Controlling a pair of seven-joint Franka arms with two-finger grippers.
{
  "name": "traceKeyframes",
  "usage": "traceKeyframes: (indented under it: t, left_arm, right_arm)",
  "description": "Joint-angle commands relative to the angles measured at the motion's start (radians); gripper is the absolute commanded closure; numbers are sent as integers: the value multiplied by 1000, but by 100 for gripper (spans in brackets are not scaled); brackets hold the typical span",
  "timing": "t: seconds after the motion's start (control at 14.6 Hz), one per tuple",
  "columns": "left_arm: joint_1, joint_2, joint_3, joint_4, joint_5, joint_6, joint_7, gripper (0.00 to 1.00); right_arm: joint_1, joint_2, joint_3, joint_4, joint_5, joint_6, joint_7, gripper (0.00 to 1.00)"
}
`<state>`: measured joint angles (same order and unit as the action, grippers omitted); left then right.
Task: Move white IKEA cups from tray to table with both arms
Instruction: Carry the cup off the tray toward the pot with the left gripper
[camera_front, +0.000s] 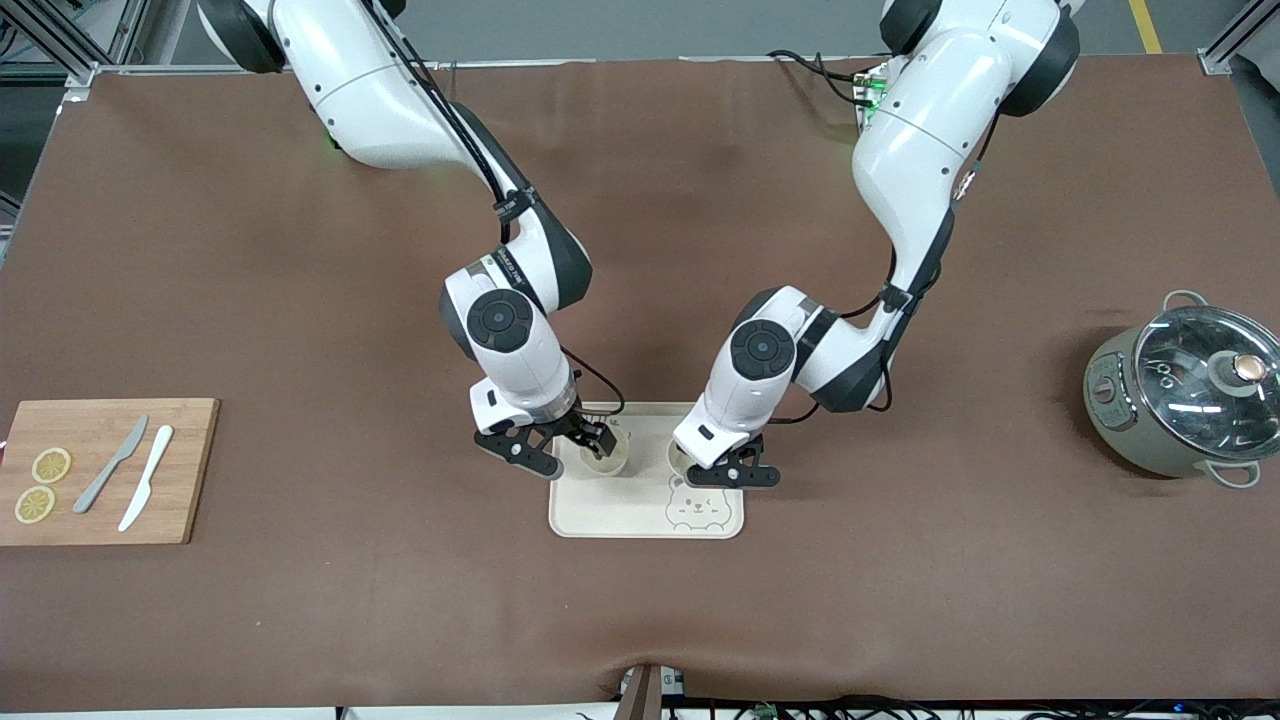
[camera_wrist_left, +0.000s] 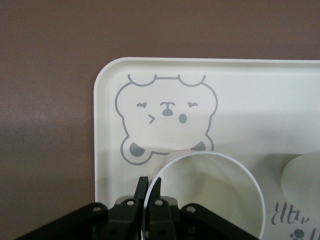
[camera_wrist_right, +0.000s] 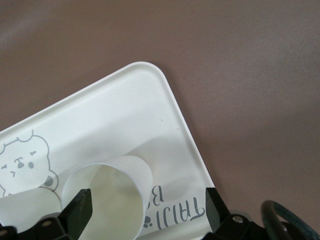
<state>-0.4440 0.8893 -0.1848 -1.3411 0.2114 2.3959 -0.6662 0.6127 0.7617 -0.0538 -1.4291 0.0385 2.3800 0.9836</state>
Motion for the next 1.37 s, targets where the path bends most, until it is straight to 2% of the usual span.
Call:
traceKeyframes:
  t: [0.0,0.27,0.68,0.89,1.03,1.16,1.23,1.3]
  left_arm:
    - [7,-71,2,-53,26,-59,-23,100]
    - [16,-174,-8,-69,26,-268,-6,100]
    - [85,-355,-12,-263,13,-274,77,100]
    - [164,-407,-54,-335,13,-256,117,100]
    - [269,-459,-123,-442,13,-172,146,100]
    - [400,-547,-189,-661,14,85,167,100]
    - [453,-564,-218,-723,14,151,201,100]
    - [497,-576,-241,-749,14,158,226,100]
  right_arm:
    - [13,27,-12,24,-35,-2,20,0]
    - [18,50,-12,24,-58,1,23,0]
    - [25,70,-12,24,-57,30,24,0]
    - [27,76,-12,24,-57,50,24,0]
    - [32,79,-12,24,-55,65,24,0]
    - [32,80,-12,24,-55,65,24,0]
    - [30,80,-12,24,-57,65,24,0]
    - [32,80,-12,24,-55,65,24,7]
